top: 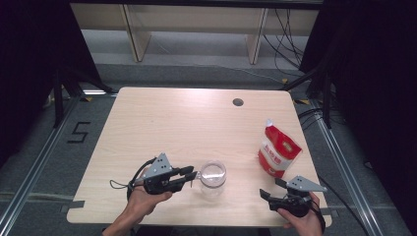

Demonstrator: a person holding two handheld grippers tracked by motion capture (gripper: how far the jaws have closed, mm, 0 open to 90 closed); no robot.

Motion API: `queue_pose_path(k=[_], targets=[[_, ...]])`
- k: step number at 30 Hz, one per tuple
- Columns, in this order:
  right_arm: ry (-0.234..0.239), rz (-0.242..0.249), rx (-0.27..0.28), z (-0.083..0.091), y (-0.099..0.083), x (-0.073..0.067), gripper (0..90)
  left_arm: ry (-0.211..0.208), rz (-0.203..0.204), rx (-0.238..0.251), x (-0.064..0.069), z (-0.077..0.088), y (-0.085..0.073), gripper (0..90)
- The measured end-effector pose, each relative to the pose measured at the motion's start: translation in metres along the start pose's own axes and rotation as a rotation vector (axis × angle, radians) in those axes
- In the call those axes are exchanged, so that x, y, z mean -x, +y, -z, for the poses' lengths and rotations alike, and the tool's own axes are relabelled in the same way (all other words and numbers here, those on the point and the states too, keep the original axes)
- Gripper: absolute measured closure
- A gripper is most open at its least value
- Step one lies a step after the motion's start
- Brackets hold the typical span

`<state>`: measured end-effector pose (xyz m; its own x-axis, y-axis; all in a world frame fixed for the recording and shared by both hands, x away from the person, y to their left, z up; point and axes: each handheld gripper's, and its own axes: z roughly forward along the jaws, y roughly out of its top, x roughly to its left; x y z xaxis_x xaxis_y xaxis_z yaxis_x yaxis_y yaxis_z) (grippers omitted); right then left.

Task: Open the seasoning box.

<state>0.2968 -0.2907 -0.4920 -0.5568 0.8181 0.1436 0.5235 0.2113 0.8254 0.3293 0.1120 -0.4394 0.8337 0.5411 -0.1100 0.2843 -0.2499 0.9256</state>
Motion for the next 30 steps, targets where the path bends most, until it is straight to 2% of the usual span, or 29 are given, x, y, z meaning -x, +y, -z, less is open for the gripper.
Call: queue_pose_path(k=[1, 2, 5, 8, 10, 11, 12, 14, 15, 18, 22, 23, 24, 25, 27, 28, 29, 30], targets=[[0.003, -0.017, -0.015, 0.001, 0.000, -0.002, 24.7, 0.001, -0.005, -0.001, 0.000, -0.002, 0.001, 79.1], [0.005, 0.019, 0.006, -0.001, 0.001, 0.001, 24.7, 0.003, -0.004, 0.000, 0.000, -0.004, 0.002, 80.2], [-0.002, 0.023, 0.006, -0.001, 0.001, 0.000, 24.7, 0.017, -0.017, -0.018, 0.000, -0.009, 0.003, 82.5], [0.003, 0.015, 0.004, -0.001, 0.000, 0.001, 24.7, 0.024, -0.031, -0.031, 0.000, -0.011, 0.001, 83.4], [0.004, 0.009, 0.004, 0.000, 0.000, 0.000, 24.7, 0.028, -0.023, -0.031, 0.000, -0.011, 0.000, 83.8], [0.002, -0.013, -0.005, 0.000, 0.000, -0.002, 24.7, 0.031, -0.026, -0.036, 0.000, -0.011, 0.000, 83.8], [0.005, 0.016, 0.004, -0.001, 0.000, 0.000, 24.8, 0.035, -0.031, -0.043, 0.000, -0.011, 0.000, 84.0], [0.006, 0.019, 0.005, -0.001, 0.000, 0.000, 24.7, 0.030, -0.025, -0.040, 0.001, -0.013, -0.002, 84.0], [0.006, 0.020, 0.006, -0.001, 0.000, 0.000, 24.7, 0.035, -0.034, -0.051, 0.001, -0.013, -0.002, 84.0], [0.008, 0.007, 0.004, 0.000, 0.000, -0.001, 24.9, 0.035, -0.033, -0.048, 0.001, -0.013, -0.003, 84.2], [0.009, 0.028, 0.011, -0.001, 0.001, -0.001, 25.1, 0.040, -0.038, -0.046, 0.002, -0.013, -0.004, 84.0], [0.014, -0.010, -0.001, 0.001, 0.001, -0.005, 25.4, 0.040, -0.036, -0.042, 0.002, -0.013, -0.004, 84.0], [0.019, -0.004, 0.006, 0.000, 0.001, -0.005, 25.4, 0.042, -0.035, -0.040, 0.001, -0.013, -0.004, 84.1], [0.017, 0.025, 0.015, -0.001, 0.002, -0.003, 25.5, 0.042, -0.034, -0.037, 0.001, -0.013, -0.004, 84.1], [0.020, 0.027, 0.008, 0.000, 0.002, -0.005, 25.7, 0.048, -0.034, -0.036, 0.000, -0.012, -0.005, 84.1], [0.027, 0.009, 0.003, 0.001, 0.003, -0.007, 26.0, 0.045, -0.028, -0.026, -0.001, -0.012, -0.005, 84.0], [0.028, 0.037, 0.017, 0.000, 0.004, -0.005, 26.7, 0.048, -0.031, -0.033, -0.002, -0.011, -0.006, 83.9], [0.028, 0.017, 0.019, 0.000, 0.004, -0.008, 27.2, 0.043, -0.021, -0.029, -0.003, -0.010, -0.007, 83.3]])
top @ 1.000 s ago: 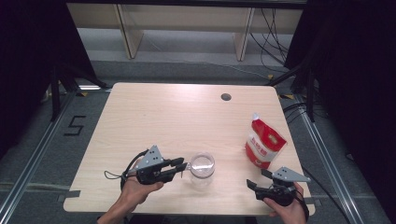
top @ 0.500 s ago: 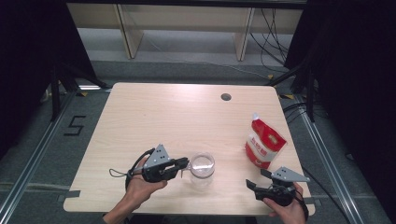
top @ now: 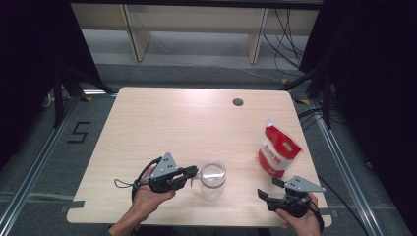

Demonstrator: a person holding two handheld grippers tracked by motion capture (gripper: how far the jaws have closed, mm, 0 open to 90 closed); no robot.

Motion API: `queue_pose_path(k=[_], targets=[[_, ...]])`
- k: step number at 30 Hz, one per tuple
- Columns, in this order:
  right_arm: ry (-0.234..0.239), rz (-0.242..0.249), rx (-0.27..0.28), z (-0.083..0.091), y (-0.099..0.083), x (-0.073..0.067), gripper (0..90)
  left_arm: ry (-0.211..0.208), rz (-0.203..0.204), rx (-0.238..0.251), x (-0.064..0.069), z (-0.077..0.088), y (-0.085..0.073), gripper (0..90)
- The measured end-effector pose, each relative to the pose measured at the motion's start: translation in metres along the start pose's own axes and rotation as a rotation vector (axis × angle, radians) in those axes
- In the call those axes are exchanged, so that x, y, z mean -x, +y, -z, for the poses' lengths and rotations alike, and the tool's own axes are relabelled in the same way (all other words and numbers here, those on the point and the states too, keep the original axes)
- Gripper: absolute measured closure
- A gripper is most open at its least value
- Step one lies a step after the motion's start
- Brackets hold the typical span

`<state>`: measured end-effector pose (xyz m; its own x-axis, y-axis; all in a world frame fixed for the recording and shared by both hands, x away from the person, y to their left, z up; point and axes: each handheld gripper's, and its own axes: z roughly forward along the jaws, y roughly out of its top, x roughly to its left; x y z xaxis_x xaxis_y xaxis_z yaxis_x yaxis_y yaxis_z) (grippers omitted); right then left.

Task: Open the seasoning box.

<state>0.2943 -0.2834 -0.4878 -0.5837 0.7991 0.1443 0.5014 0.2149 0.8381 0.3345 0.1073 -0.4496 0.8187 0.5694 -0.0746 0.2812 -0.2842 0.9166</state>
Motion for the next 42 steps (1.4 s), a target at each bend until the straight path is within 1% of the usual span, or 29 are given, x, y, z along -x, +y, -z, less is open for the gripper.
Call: queue_pose_path(k=[1, 2, 4, 5, 6, 7, 8, 9, 10, 12, 14, 15, 18, 19, 20, 21, 22, 25, 26, 27, 29, 31, 32, 34, 36, 38, 40, 41, 42], targets=[[0.008, 0.028, 0.012, 0.000, 0.001, 0.001, 27.3, -0.010, 0.019, 0.008, 0.000, 0.000, -0.001, 83.3], [0.002, 0.038, 0.019, -0.002, 0.001, 0.001, 27.4, -0.010, 0.020, 0.007, 0.000, 0.000, -0.001, 83.3], [0.009, 0.030, 0.020, -0.001, 0.002, -0.001, 27.6, 0.001, 0.015, 0.004, 0.001, 0.001, -0.001, 83.3], [0.008, 0.022, 0.018, -0.001, 0.002, -0.003, 27.6, -0.001, 0.000, 0.001, 0.001, 0.001, -0.001, 83.1], [0.005, 0.060, 0.029, -0.002, 0.002, -0.001, 27.8, 0.000, 0.001, 0.002, 0.001, 0.001, 0.000, 83.0], [0.002, 0.065, 0.030, -0.002, 0.002, 0.000, 27.9, -0.001, 0.001, 0.002, 0.001, 0.001, -0.001, 83.0], [0.003, 0.065, 0.030, -0.002, 0.002, 0.000, 27.9, -0.001, 0.001, 0.002, 0.001, 0.001, -0.001, 83.0], [0.011, 0.009, 0.007, 0.000, 0.001, -0.004, 27.9, -0.001, 0.001, 0.002, 0.001, 0.001, -0.001, 83.0], [0.010, 0.007, 0.007, 0.000, 0.001, -0.004, 28.0, -0.001, 0.001, 0.003, 0.001, 0.001, -0.001, 83.0], [0.006, 0.041, 0.020, -0.002, 0.002, -0.001, 28.1, -0.001, -0.001, 0.002, 0.001, 0.001, -0.001, 83.0], [0.013, 0.041, 0.019, -0.001, 0.002, -0.002, 28.4, -0.002, 0.000, 0.003, 0.001, 0.001, -0.001, 83.0], [0.008, 0.058, 0.030, -0.002, 0.002, -0.001, 28.5, -0.002, 0.001, 0.004, 0.001, 0.001, -0.001, 83.0], [0.010, 0.032, 0.028, 0.000, 0.002, -0.004, 29.5, -0.002, 0.000, 0.004, 0.001, 0.001, -0.001, 82.9], [0.003, 0.058, 0.037, -0.001, 0.002, -0.002, 29.9, -0.002, 0.000, 0.004, 0.001, 0.001, -0.002, 82.9], [0.007, 0.065, 0.041, -0.001, 0.003, -0.002, 30.5, -0.006, -0.003, 0.007, 0.000, 0.001, -0.002, 82.9], [0.020, 0.033, 0.047, -0.001, 0.002, -0.005, 31.2, -0.008, 0.004, 0.009, 0.000, 0.000, -0.003, 83.0], [0.025, 0.039, 0.055, -0.002, 0.003, -0.004, 32.2, -0.008, 0.003, 0.007, 0.000, 0.001, -0.003, 83.0], [0.032, 0.067, 0.062, -0.001, 0.005, -0.004, 37.1, -0.007, 0.000, 0.008, 0.000, 0.000, -0.003, 83.0], [0.062, 0.061, 0.061, -0.001, 0.007, -0.006, 39.3, -0.010, -0.007, 0.008, 0.000, 0.000, -0.002, 83.0], [0.048, 0.058, 0.064, 0.000, 0.007, -0.009, 41.6, -0.007, 0.000, 0.008, 0.000, 0.000, -0.003, 83.0], [0.077, 0.105, 0.099, -0.003, 0.012, -0.011, 45.8, -0.007, -0.002, 0.008, 0.000, 0.000, -0.003, 83.1], [0.073, 0.153, 0.117, -0.003, 0.018, -0.013, 51.7, -0.004, -0.003, 0.005, 0.000, 0.001, -0.003, 83.1], [0.083, 0.129, 0.105, -0.003, 0.019, -0.017, 56.3, 0.000, 0.001, 0.007, 0.001, 0.001, -0.003, 83.1], [0.109, 0.176, 0.129, -0.006, 0.024, -0.019, 61.7, -0.001, -0.004, 0.003, 0.001, 0.001, -0.003, 83.1], [0.116, 0.184, 0.131, -0.008, 0.027, -0.024, 66.5, -0.001, -0.004, 0.004, 0.001, 0.001, -0.003, 83.1], [0.123, 0.219, 0.147, -0.011, 0.031, -0.025, 70.2, 0.000, -0.002, 0.005, 0.001, 0.001, -0.003, 83.1], [0.123, 0.224, 0.147, -0.016, 0.033, -0.029, 73.9, -0.001, -0.004, 0.003, 0.001, 0.001, -0.003, 83.1], [0.141, 0.244, 0.152, -0.019, 0.036, -0.030, 75.6, -0.001, -0.004, 0.003, 0.001, 0.001, -0.003, 83.1], [0.131, 0.253, 0.157, -0.022, 0.037, -0.032, 76.7, -0.001, -0.004, 0.003, 0.001, 0.001, -0.003, 83.1]])
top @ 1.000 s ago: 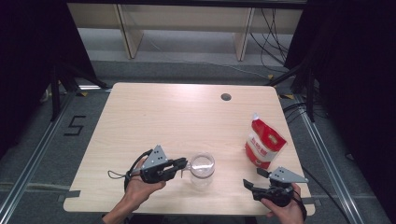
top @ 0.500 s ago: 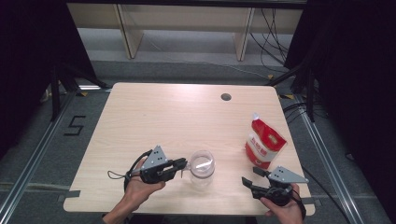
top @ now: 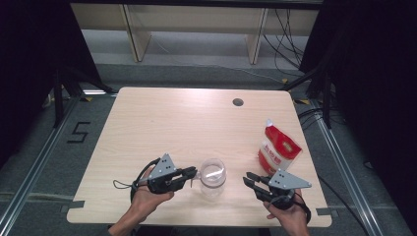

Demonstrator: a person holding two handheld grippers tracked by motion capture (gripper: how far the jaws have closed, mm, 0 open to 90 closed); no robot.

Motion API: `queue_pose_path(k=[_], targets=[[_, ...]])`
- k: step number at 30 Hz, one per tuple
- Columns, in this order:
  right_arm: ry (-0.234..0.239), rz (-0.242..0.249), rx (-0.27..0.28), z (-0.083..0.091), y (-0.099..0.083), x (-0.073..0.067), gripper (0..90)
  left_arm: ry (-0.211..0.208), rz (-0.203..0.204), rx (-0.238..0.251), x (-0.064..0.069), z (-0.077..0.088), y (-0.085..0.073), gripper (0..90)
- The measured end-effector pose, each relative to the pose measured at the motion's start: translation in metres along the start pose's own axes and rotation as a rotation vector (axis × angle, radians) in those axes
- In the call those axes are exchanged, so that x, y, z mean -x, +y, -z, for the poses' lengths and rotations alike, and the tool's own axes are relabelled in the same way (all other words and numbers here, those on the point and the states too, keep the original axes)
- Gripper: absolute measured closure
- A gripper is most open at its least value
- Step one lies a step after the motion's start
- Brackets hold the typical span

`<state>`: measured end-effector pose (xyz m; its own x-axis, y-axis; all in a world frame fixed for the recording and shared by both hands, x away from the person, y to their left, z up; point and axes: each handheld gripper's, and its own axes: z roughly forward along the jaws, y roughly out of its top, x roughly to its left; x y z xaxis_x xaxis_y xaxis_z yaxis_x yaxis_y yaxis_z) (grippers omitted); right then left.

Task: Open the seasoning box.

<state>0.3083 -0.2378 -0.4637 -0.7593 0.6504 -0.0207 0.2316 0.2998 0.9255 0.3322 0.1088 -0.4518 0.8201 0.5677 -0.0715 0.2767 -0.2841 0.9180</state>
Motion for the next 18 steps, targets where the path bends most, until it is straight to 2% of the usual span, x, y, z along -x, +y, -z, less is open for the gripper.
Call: queue_pose_path(k=[1, 2, 4, 7, 8, 9, 10, 11, 12, 13, 15, 16, 18], targets=[[0.024, -0.004, -0.020, -0.002, 0.002, -0.001, 77.9, 0.000, 0.000, 0.000, 0.000, 0.000, 0.000, 83.1], [0.025, 0.020, -0.020, -0.005, 0.003, -0.002, 78.6, 0.000, 0.000, -0.001, 0.000, 0.000, 0.000, 83.1], [0.029, 0.009, -0.026, -0.010, 0.005, -0.006, 80.5, -0.001, 0.002, -0.001, 0.000, 0.000, -0.001, 83.2], [0.040, 0.048, -0.028, -0.014, 0.008, -0.005, 82.5, -0.001, 0.006, 0.000, 0.001, 0.000, -0.001, 83.3], [0.040, 0.023, -0.028, -0.015, 0.008, -0.008, 82.7, -0.002, -0.001, 0.000, 0.001, 0.001, -0.001, 83.2], [0.047, 0.048, -0.029, -0.016, 0.010, -0.006, 83.3, -0.005, 0.005, 0.006, 0.001, 0.000, -0.001, 83.2], [0.060, 0.031, -0.038, -0.017, 0.010, -0.008, 83.6, -0.005, 0.005, 0.006, 0.001, 0.000, -0.001, 83.2], [0.047, 0.043, -0.024, -0.018, 0.010, -0.008, 83.9, -0.005, 0.014, 0.007, 0.002, 0.000, -0.001, 83.1], [0.048, 0.049, -0.032, -0.018, 0.011, -0.007, 84.2, -0.004, 0.008, 0.007, 0.001, 0.000, -0.001, 83.1], [0.051, 0.034, -0.038, -0.019, 0.011, -0.009, 84.3, -0.005, 0.005, 0.007, 0.001, 0.000, -0.001, 83.1], [0.051, 0.057, -0.032, -0.021, 0.011, -0.008, 84.5, -0.005, 0.004, 0.007, 0.001, 0.000, -0.001, 83.1], [0.051, 0.049, -0.021, -0.023, 0.011, -0.010, 84.5, -0.005, 0.004, 0.007, 0.001, 0.000, -0.001, 83.0], [0.064, 0.066, -0.034, -0.023, 0.013, -0.010, 85.0, -0.008, 0.005, 0.008, 0.001, 0.000, -0.001, 83.0]])
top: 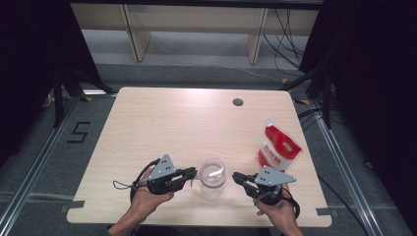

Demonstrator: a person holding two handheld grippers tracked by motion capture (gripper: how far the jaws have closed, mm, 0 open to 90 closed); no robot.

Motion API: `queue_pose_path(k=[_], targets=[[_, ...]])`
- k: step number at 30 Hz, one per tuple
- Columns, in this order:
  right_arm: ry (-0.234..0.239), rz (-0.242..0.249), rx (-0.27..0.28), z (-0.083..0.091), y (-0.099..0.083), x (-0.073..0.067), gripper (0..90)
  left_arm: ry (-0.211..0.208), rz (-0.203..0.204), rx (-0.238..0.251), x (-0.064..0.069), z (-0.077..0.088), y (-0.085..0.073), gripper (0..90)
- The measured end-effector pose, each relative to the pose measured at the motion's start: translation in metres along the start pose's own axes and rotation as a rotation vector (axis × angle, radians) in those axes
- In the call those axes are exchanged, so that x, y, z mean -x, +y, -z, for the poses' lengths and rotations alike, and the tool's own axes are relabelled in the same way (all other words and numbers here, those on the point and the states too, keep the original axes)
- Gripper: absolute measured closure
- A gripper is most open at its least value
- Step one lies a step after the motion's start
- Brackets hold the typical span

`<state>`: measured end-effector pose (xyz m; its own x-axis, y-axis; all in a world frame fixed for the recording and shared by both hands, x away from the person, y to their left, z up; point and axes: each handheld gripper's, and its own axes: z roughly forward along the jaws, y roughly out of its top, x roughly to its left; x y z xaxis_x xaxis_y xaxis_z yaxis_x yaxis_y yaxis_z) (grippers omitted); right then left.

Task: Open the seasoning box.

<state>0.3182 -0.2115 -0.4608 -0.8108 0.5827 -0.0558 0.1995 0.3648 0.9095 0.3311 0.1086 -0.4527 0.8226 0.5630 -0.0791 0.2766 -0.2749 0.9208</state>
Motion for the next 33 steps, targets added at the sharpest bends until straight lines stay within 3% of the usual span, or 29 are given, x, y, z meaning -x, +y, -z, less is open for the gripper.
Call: queue_pose_path(k=[28, 30, 33], targets=[[0.036, 0.019, -0.016, -0.015, 0.012, -0.007, 86.3, 0.000, 0.001, 0.001, 0.000, 0.000, -0.001, 83.0], [0.028, 0.020, 0.003, -0.016, 0.013, -0.007, 86.2, -0.003, 0.006, 0.002, 0.000, 0.000, -0.001, 81.8], [0.039, 0.015, -0.009, -0.014, 0.016, -0.008, 86.2, -0.017, 0.010, 0.026, -0.001, 0.002, -0.001, 74.5]])
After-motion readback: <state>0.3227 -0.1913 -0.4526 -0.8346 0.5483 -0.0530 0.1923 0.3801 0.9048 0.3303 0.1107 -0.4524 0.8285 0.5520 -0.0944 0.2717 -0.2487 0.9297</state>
